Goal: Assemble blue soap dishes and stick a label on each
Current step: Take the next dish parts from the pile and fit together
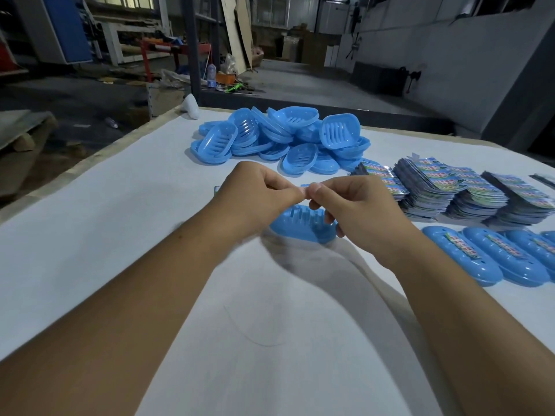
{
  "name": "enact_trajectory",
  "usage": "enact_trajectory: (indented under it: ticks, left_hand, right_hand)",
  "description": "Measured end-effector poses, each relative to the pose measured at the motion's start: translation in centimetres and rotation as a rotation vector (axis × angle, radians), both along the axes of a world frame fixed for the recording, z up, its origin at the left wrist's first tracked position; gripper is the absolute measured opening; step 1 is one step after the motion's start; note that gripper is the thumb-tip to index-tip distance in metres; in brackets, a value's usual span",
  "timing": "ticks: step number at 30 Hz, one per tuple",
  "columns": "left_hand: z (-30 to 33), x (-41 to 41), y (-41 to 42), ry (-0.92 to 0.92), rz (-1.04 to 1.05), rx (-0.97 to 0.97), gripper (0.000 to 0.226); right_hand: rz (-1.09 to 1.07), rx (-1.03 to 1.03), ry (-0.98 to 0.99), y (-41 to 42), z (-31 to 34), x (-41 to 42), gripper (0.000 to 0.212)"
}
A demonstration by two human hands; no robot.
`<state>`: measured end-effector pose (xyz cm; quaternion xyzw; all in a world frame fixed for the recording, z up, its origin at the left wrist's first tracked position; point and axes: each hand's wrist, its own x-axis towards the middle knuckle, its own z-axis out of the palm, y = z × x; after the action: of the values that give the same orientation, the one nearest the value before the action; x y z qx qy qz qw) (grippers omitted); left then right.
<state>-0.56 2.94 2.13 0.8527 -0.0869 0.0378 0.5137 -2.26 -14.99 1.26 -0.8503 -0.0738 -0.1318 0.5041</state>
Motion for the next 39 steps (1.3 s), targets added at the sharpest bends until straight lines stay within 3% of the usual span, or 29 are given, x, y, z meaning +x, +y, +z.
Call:
enact_trajectory:
  ticks: [7,13,18,23,39]
  left_hand:
    - [-0.4,0.6,-0.1,0.003,0.033,0.006,0.007]
    - [-1.0,1.3,0.0,0.028,0.061,0.006,0.016]
    - [-2.0,1.8,-0.6,0.013,0.101,-0.036,0.031]
    - [-2.5,2.4,-1.1,-0.050,0.161,0.124,0.033]
    - [-3.0,3.5,-1.1,-0.030,0.143,0.253,0.031]
  right_hand:
    - [-0.203,-0.005,0.034,-1.0,-0.3,0.9,0.021]
    - [-0.190,0.005,0.081,-0.8,-0.1,0.7,0.014]
    - [-0.181,0.063,0.168,-1.0,-0.2,0.7,0.037]
    - [-0.201,0.041,0.197,-1.0,-0.5,0.7,0.045]
    - [-0.215,-0.023,0.231,-0.6,-1.0,1.4,0.031]
